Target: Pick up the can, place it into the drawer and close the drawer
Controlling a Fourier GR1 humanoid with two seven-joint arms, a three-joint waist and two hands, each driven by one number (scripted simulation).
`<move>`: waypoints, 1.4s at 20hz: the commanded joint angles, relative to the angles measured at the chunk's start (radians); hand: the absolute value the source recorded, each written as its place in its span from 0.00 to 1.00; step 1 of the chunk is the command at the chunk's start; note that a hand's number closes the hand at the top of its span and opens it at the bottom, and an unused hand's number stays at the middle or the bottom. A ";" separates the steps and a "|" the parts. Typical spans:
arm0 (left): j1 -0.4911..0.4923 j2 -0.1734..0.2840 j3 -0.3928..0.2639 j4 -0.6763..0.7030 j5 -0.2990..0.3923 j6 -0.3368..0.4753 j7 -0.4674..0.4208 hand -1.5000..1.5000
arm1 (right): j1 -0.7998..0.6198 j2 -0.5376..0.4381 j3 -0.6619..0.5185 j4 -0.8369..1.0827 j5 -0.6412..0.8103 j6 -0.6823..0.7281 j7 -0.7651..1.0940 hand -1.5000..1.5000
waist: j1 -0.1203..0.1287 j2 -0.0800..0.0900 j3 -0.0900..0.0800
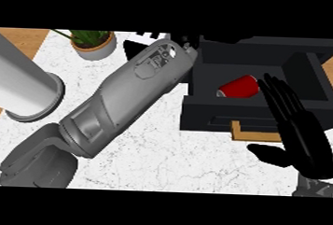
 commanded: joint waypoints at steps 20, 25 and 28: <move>0.235 0.348 -0.035 -0.475 -0.113 -0.054 0.270 0.00 | -0.388 0.118 -0.114 0.855 0.236 -0.477 -0.066 0.00 | 0.057 0.002 0.000; 0.285 0.388 -0.031 -0.558 -0.123 -0.032 0.327 0.00 | -0.462 0.120 -0.170 0.977 0.235 -0.595 -0.090 0.00 | 0.056 0.003 0.001; 0.296 0.411 -0.028 -0.607 -0.124 -0.055 0.339 0.00 | -0.581 0.107 -0.205 1.106 0.245 -0.637 -0.095 0.00 | 0.075 0.011 0.002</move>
